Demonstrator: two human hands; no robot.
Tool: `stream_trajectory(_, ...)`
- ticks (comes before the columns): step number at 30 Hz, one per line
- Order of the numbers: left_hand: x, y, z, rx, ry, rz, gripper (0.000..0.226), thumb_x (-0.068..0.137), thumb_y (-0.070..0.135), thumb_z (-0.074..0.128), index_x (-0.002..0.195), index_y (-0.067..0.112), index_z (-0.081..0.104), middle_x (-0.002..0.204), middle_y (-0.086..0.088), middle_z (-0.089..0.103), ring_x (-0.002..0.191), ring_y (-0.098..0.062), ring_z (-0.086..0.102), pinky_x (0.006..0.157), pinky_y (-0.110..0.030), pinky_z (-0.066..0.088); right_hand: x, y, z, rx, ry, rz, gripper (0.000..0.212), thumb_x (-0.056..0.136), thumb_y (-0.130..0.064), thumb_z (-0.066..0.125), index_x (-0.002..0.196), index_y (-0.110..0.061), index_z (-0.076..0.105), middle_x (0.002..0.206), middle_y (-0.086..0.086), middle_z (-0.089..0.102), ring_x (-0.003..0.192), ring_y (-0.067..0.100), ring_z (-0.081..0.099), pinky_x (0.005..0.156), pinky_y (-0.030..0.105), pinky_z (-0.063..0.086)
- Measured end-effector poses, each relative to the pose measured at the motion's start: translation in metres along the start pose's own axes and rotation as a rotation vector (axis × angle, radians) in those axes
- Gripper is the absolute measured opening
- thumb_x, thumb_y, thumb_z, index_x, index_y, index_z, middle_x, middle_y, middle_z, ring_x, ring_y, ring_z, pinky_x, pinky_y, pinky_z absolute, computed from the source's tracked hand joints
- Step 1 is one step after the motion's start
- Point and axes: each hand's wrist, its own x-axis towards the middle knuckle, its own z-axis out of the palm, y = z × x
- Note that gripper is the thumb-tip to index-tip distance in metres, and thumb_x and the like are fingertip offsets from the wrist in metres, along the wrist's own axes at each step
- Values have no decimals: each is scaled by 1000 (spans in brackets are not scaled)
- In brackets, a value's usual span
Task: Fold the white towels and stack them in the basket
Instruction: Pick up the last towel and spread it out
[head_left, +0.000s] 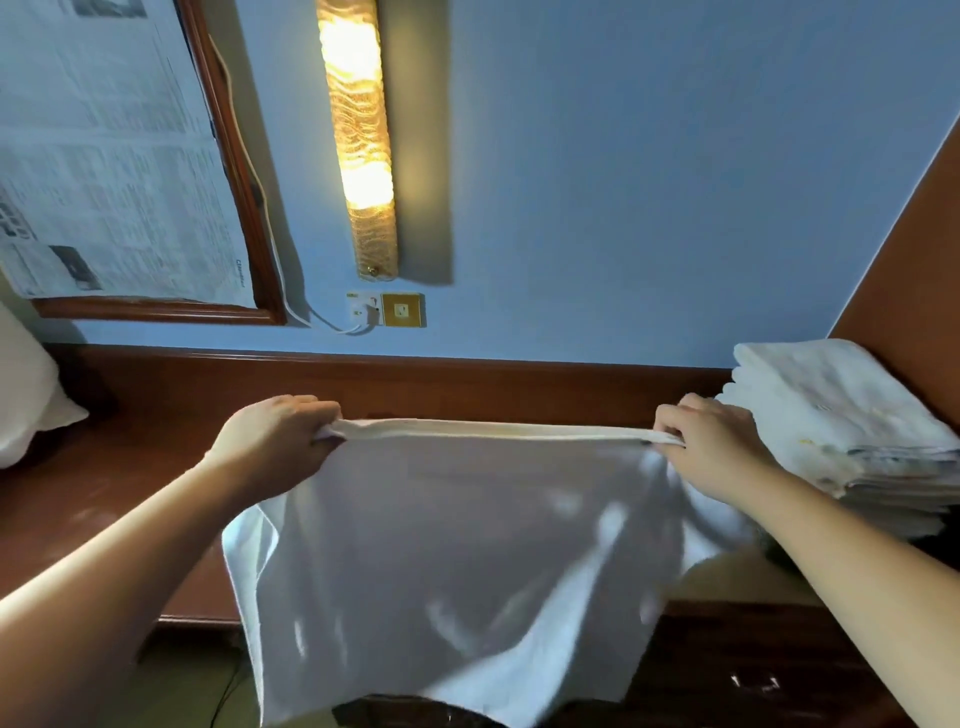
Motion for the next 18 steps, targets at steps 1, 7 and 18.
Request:
stream_trajectory(1,7,6,-2,37,-7,-42,28,95,49,62,75,34,50,79,16,54,89,-22,56,70,-34,37,1,0,-7,67,3,7,21,94,-25,62,76,-28,53,77,-6,54,75,26,54,69,42,45)
stream_trajectory(7,35,44,-7,-127,-36,-294,17,93,17,56,85,9,70,94,-7,60,92,-27,57,79,-35,43,10,6,-46,253,16,8,16,99,-21,63,86,-28,66,81,-8,65,75,13,58,62,31,43)
stream_trajectory(18,19,135,-50,69,175,-421,20,92,21,47,95,23,67,107,-12,61,108,-36,49,90,-49,38,2,20,-97,105,-75,282,8,85,-2,50,79,-3,55,87,15,59,71,28,53,66,31,42)
